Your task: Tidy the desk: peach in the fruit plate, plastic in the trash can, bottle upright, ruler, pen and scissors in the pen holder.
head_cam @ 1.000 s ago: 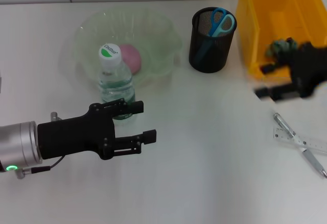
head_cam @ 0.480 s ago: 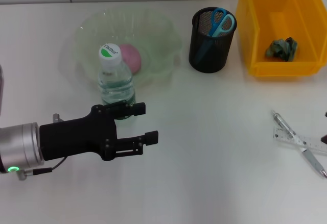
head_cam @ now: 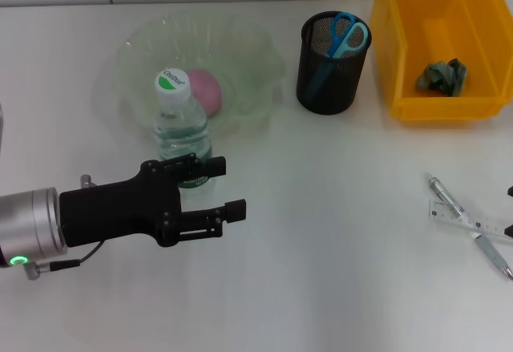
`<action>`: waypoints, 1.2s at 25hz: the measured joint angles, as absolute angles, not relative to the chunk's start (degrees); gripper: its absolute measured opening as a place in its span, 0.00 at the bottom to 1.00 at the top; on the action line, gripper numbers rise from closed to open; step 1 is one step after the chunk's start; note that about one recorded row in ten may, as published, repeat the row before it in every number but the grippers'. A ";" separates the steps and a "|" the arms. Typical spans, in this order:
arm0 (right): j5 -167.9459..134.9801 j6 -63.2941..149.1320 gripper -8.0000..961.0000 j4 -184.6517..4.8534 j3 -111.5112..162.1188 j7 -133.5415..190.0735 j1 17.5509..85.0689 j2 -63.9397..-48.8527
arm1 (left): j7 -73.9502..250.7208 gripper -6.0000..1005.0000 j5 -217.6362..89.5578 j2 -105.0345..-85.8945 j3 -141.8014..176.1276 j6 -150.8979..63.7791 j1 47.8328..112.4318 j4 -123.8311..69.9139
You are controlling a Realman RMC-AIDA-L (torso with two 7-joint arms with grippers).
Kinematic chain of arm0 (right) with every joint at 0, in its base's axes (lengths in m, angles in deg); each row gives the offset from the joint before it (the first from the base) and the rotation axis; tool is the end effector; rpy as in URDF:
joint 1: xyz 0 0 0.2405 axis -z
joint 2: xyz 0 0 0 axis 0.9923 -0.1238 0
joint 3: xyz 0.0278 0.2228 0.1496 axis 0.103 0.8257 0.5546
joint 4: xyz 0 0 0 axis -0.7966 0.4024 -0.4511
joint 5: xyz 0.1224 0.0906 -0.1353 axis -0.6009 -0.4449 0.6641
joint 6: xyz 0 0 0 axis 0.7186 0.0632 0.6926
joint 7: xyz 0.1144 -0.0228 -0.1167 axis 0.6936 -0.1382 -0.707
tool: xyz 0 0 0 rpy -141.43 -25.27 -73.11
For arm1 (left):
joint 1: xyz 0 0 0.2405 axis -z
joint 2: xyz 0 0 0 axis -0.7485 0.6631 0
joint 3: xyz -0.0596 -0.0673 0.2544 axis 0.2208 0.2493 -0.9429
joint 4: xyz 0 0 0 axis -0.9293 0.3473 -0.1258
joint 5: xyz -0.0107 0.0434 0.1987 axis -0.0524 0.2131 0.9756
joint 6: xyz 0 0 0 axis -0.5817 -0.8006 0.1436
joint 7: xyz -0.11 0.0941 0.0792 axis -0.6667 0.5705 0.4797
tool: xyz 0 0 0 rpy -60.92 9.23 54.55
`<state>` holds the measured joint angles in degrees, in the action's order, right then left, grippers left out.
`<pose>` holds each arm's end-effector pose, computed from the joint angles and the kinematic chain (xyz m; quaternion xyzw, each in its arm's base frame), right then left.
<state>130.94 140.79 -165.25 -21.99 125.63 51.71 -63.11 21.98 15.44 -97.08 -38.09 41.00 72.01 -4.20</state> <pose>0.2793 0.3217 0.0477 -0.9490 0.1632 -0.2557 0.0861 -0.2672 0.2793 -0.0545 -0.9207 -0.2062 -0.3248 0.0662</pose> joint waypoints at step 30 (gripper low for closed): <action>133.49 132.58 0.63 -155.83 -27.54 111.99 50.19 -62.77 | 19.53 0.80 15.01 -97.87 -33.30 40.66 71.45 -4.67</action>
